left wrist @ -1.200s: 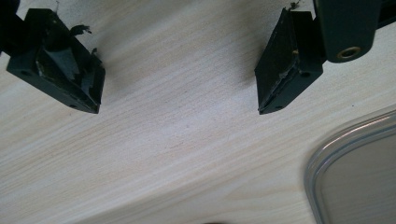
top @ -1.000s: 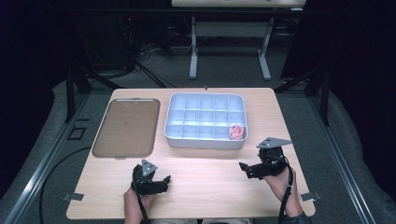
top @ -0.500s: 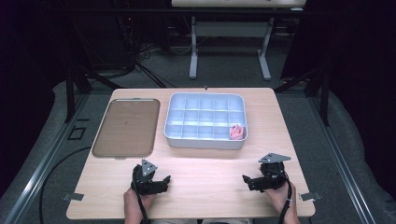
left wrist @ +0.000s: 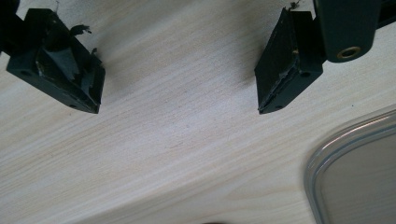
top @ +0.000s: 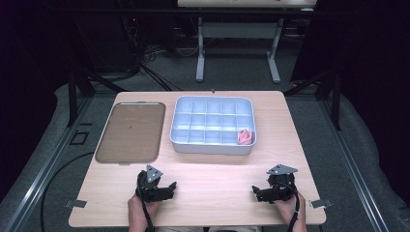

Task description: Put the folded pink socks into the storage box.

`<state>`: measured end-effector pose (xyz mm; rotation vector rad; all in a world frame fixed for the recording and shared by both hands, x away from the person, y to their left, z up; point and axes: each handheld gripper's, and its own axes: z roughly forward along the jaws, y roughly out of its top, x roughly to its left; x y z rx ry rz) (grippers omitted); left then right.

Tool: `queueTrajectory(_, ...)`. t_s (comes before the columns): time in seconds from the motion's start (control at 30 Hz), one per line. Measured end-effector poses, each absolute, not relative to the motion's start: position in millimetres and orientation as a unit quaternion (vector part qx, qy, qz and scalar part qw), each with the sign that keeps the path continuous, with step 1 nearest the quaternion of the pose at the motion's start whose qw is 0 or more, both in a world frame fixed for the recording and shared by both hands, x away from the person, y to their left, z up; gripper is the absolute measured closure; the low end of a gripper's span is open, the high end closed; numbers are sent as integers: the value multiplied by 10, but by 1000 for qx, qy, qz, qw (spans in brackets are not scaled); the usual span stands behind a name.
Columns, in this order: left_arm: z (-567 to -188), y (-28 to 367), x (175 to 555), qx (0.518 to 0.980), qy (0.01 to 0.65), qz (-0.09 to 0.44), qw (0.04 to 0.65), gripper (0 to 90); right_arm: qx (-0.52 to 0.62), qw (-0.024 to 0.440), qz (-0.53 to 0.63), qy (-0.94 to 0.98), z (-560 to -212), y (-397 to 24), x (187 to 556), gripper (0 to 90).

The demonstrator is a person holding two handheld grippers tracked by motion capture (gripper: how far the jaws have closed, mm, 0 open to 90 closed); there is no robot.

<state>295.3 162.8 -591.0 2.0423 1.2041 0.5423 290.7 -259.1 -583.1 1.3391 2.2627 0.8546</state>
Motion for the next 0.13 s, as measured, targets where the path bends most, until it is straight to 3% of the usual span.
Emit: queueTrajectory(0.13,-5911,1628,2952,787,464,209,347,155,479,189,318,796,-5879,-2610,2884,0)
